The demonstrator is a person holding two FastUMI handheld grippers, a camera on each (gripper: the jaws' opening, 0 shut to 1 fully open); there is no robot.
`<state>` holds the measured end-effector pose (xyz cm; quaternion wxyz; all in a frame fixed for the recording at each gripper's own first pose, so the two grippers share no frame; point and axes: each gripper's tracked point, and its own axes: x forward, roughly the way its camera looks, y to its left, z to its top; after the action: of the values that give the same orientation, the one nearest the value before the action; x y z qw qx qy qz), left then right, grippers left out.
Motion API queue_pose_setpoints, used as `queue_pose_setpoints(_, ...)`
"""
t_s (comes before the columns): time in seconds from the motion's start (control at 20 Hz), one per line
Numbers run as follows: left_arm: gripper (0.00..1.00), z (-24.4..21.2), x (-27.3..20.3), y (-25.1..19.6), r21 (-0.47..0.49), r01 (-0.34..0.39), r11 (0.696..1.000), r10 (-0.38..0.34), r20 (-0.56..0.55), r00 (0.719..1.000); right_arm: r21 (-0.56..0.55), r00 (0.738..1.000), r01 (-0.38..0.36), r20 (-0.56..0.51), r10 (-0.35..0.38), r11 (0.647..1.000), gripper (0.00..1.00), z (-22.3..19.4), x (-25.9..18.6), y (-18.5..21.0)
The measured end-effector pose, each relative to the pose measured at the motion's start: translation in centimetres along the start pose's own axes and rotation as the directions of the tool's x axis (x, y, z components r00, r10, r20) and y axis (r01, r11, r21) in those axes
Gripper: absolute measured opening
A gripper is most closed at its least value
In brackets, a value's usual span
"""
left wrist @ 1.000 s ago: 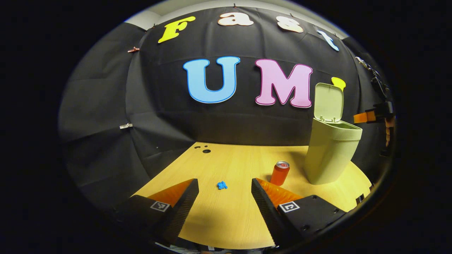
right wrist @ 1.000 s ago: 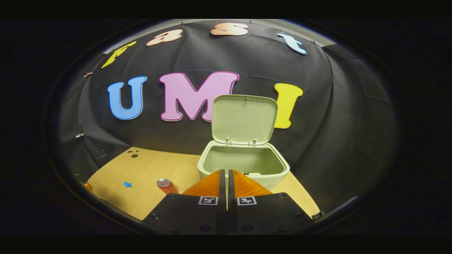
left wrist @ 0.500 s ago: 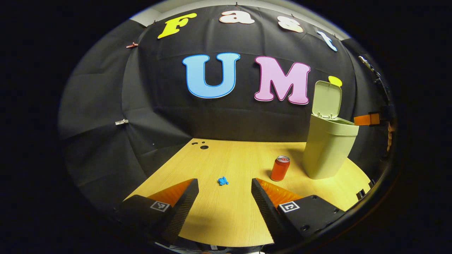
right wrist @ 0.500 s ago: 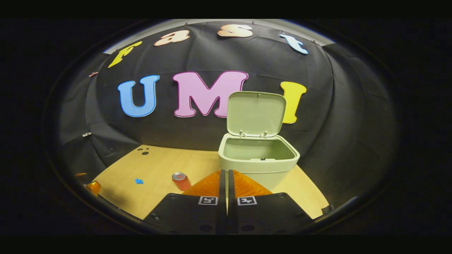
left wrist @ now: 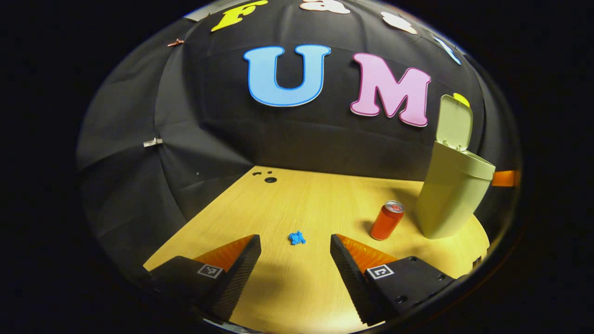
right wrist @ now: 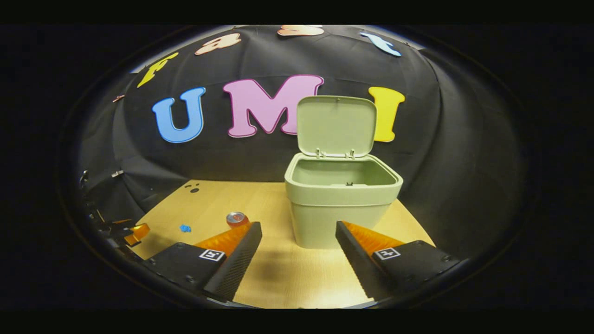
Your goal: Press the lid of the desktop garbage bin to open it, pick up the crumpled paper on the desktop and throw it into the bin, then pick up the pop can on the desktop and drop it into the bin, and finally close the garbage bin lid.
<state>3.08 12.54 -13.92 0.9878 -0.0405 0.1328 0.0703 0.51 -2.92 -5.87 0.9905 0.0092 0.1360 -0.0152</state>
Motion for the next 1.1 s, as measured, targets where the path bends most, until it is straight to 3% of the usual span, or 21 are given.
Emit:
queue_pose_setpoints(0.45,0.96,-4.7,9.9,-0.5,0.049,-0.013,0.999,0.02,-0.146,0.989,-0.002,0.992,-0.013,-0.129,0.013,1.0,1.0,-3.7,1.6,-1.1)
queue_pose_setpoints(0.5,0.93,-5.2,10.7,-0.8,0.053,-0.011,0.999,0.019,-0.159,0.987,0.0,0.991,-0.013,-0.132,0.013,1.0,0.96,-3.8,1.6,-1.1)
queue_pose_setpoints(0.65,0.97,-6.3,13.4,-1.3,0.074,-0.009,0.997,0.023,-0.186,0.982,0.0,0.988,-0.017,-0.156,0.017,1.0,1.0,-4.6,1.9,-1.2)
queue_pose_setpoints(1.1,0.97,-9.3,18.4,-0.7,0.062,-0.034,0.997,0.049,-0.262,0.964,-0.024,0.97,-0.023,-0.241,0.016,0.999,1.0,-7.1,3.0,-1.2)
